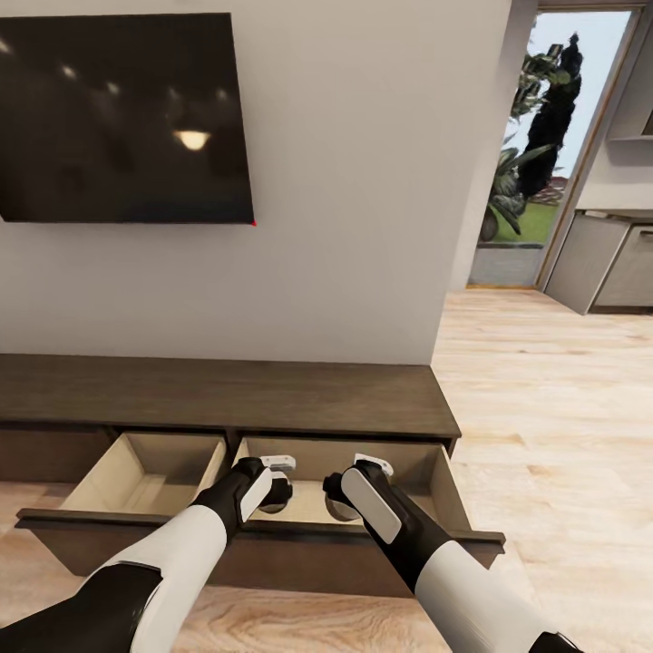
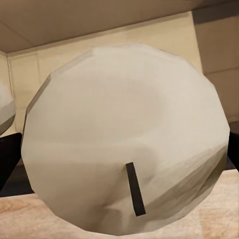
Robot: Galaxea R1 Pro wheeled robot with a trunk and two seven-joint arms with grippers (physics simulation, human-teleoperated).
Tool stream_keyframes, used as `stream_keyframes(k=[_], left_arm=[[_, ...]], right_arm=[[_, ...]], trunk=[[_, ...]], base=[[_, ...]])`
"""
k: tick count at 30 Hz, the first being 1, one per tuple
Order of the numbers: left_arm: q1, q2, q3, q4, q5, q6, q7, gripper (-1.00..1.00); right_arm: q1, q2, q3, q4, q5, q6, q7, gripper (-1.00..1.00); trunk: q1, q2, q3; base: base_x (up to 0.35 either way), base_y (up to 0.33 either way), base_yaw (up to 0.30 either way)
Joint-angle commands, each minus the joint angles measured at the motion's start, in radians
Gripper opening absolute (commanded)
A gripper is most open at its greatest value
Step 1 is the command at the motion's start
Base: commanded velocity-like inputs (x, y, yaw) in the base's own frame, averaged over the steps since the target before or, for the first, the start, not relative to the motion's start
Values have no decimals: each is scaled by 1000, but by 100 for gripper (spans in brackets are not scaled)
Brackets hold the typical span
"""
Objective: Place each of the two pumpkins and all three candles from the living room inside a cabinet in the living room (use any cabinet), then make sure every cabinet is closed, and position the cauldron so it is next to a table in the living room.
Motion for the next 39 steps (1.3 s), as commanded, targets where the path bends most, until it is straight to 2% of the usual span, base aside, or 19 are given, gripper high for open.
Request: stream_keyframes(k=[1, 10, 23, 39], left_arm=[[0, 0, 0, 0, 0, 0, 0, -100], [0, 0, 0, 0, 0, 0, 0, -100], [0, 0, 0, 0, 0, -3, 0, -100], [0, 0, 0, 0, 1, -3, 0, -100]], right_arm=[[0, 0, 0, 0, -1, -2, 0, -100], [0, 0, 0, 0, -1, -2, 0, -100], [0, 0, 3, -9, 2, -11, 0, -100], [0, 0, 3, -1, 0, -3, 0, -100]], trunk=[[0, 0, 0], [0, 0, 0], [0, 0, 0], [0, 0, 0]], base=[[0, 0, 0], [6, 2, 0], [230, 48, 0], [16, 0, 0]])
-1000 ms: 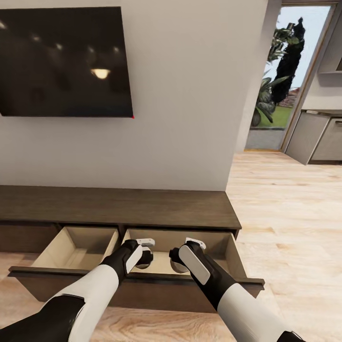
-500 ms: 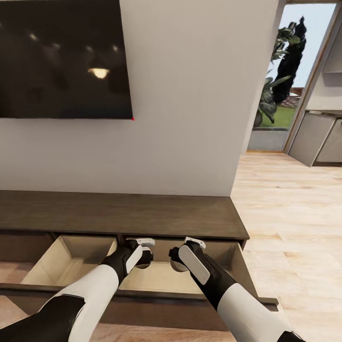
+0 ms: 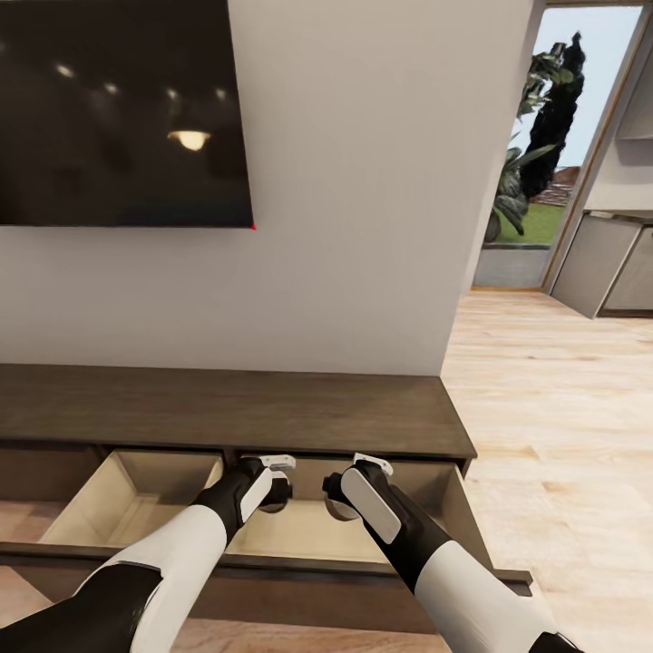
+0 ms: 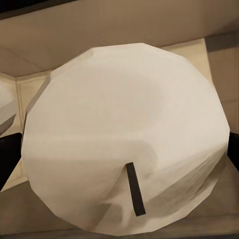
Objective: Place each of the two pumpkins and all three candles from the living room inside a cabinet in the living room (use any cabinet), then make sure every cabinet is closed, and position the cauldron so it is next to a table in the living room.
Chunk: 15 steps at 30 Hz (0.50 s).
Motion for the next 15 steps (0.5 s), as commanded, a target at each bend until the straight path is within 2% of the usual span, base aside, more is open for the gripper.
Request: stream_keyframes(k=[1, 6, 11, 15], left_arm=[[0, 0, 0, 0, 0, 1, 0, -100], [0, 0, 0, 1, 0, 6, 0, -100], [0, 0, 0, 2, 1, 8, 2, -100], [0, 0, 0, 17, 2, 9, 1, -100]], right_arm=[[0, 0, 0, 0, -1, -1, 0, -100], [-1, 0, 0, 0, -2, 2, -2, -100], [-8, 0, -1, 1, -3, 42, -10, -100], [-13, 0, -3, 1, -3, 58, -12, -100]], trunk=[[0, 0, 0], [0, 0, 0], [0, 0, 0], [15, -28, -13]], base=[[54, 0, 0], [70, 0, 0], [11, 0, 0], [1, 0, 0]])
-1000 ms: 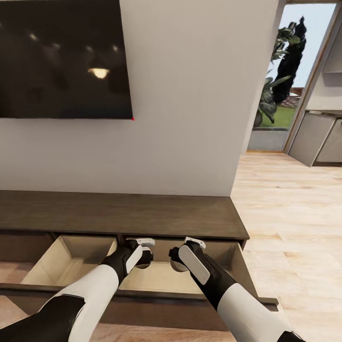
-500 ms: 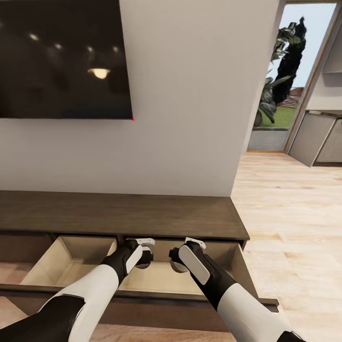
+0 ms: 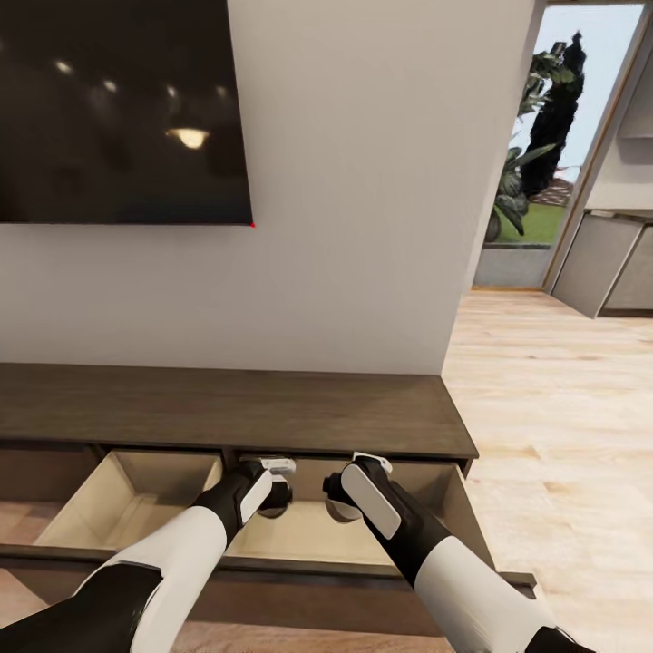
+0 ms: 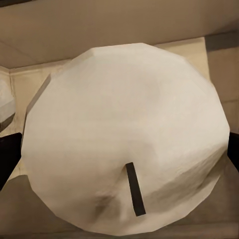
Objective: Place each of the two pumpkins and all three candles from the living room inside a cabinet in the living room (use any cabinet), then make sure every cabinet is closed, and position the cauldron so it is next to a table in the living room.
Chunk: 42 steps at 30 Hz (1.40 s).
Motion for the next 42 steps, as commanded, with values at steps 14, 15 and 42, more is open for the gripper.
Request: stream_keyframes(k=[14, 15, 42], left_arm=[[0, 0, 1, 5, -1, 32, -2, -100], [0, 0, 1, 5, -1, 32, -2, -100], [0, 0, 0, 0, -2, -9, 0, -100]], right_arm=[[-17, 0, -1, 3, -3, 33, -4, -100], [-17, 0, -1, 4, -4, 35, -4, -100], [-18, 0, -2, 46, -2, 31, 1, -100]], trunk=[[54, -98, -44], [58, -105, -47], [134, -245, -110]], base=[[0, 0, 0], [0, 0, 0], [1, -2, 0]])
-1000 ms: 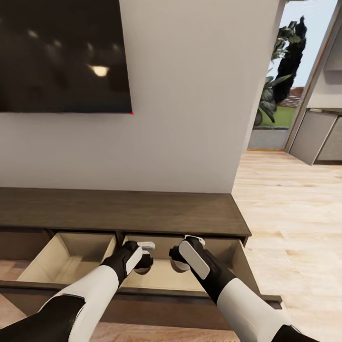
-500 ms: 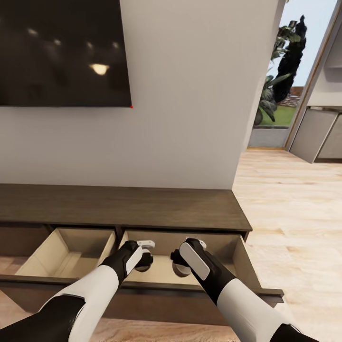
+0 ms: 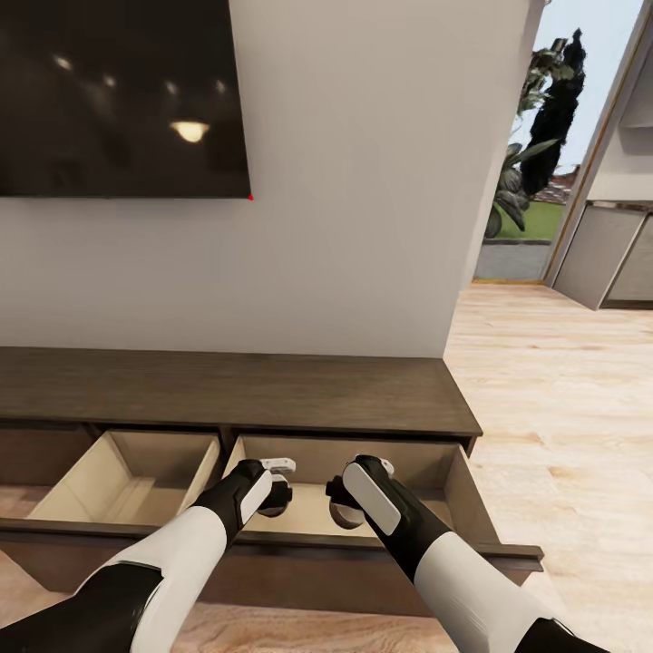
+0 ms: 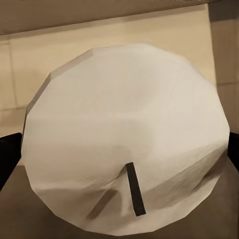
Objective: Place each of the two pumpkins and all three candles from the living room inside a cabinet in the living room (use any cabinet), then make sure every cabinet is closed, and position the cauldron so it is next to a table in the living room.
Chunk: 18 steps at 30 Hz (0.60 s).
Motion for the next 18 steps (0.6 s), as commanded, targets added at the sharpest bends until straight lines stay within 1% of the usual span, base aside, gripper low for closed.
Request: stream_keyframes(k=[1, 10, 15, 18], left_arm=[[0, 0, 0, 0, 0, 0, 0, -100], [0, 0, 0, 0, 0, 0, 0, -100], [0, 0, 1, 0, 0, 0, 0, -100], [0, 0, 0, 0, 0, 0, 0, -100]], right_arm=[[0, 0, 0, 0, -1, -1, 0, -100], [0, 0, 0, 0, -1, -3, 0, -100], [0, 0, 0, 0, -1, -3, 0, -100], [0, 0, 0, 0, -1, -3, 0, -100]], trunk=[[0, 0, 0], [0, 0, 0], [0, 0, 0], [0, 0, 0]], base=[[13, -21, 0], [7, -4, 0], [140, -44, 0], [49, -22, 0]])
